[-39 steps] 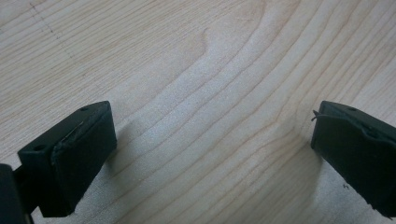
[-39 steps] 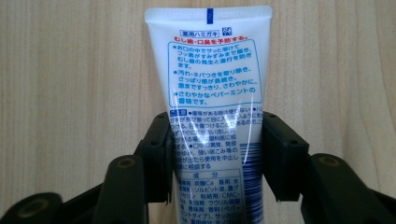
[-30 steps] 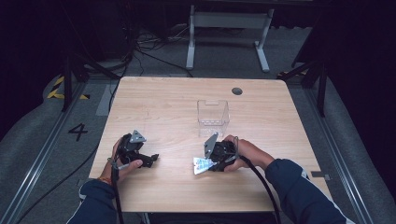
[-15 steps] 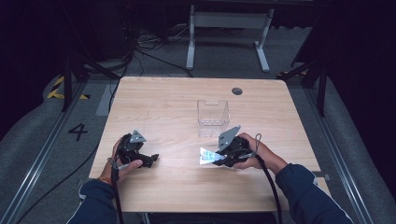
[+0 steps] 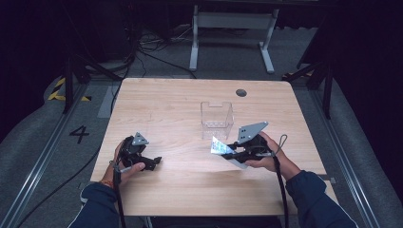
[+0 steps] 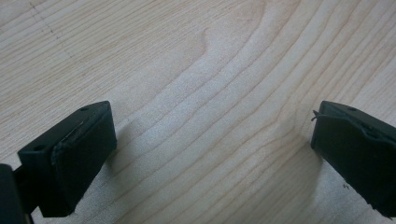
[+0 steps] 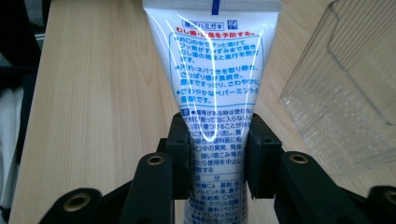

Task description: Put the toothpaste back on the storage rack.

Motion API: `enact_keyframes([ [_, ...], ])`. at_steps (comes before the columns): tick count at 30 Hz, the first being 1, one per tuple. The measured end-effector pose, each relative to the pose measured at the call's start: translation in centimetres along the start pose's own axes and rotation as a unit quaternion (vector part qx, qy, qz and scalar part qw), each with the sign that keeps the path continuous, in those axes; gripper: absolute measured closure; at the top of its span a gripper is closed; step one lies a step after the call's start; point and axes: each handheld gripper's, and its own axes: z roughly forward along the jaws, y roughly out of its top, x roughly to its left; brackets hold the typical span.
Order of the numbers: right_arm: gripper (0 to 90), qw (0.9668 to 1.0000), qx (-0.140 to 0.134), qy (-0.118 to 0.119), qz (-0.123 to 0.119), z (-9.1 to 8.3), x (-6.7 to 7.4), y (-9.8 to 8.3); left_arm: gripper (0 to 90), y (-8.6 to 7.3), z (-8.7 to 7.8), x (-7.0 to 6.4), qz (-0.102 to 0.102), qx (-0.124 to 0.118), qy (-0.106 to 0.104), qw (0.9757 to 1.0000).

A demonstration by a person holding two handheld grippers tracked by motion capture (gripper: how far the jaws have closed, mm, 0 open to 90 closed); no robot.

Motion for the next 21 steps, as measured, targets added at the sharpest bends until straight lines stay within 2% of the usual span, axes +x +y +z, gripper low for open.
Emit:
enact_keyframes([
  [2, 68.0, 1.0000, -0.007, -0.003, 0.004, -0.1, -0.1, 0.0, 0.6, 0.0, 0.0, 0.0, -0.001, 0.000, 0.000, 1.0000],
  [3, 68.0, 0.9998, -0.019, -0.007, 0.009, -0.4, -0.2, 0.1, 0.5, 0.0, 0.0, -0.1, -0.005, -0.001, -0.001, 1.0000],
  [11, 68.0, 0.9984, -0.051, -0.022, 0.010, -1.4, -0.6, 1.1, 0.6, 0.0, 0.0, -0.1, -0.004, -0.001, 0.000, 1.0000],
  [14, 68.0, 0.9978, -0.056, -0.034, 0.007, -1.7, -0.7, 1.5, 0.5, 0.0, 0.0, 0.0, -0.004, 0.000, -0.001, 1.0000],
  [21, 68.0, 0.9970, -0.065, -0.042, 0.002, -2.1, -1.2, 2.7, 0.5, 0.0, 0.0, 0.0, -0.001, 0.000, 0.000, 1.0000],
])
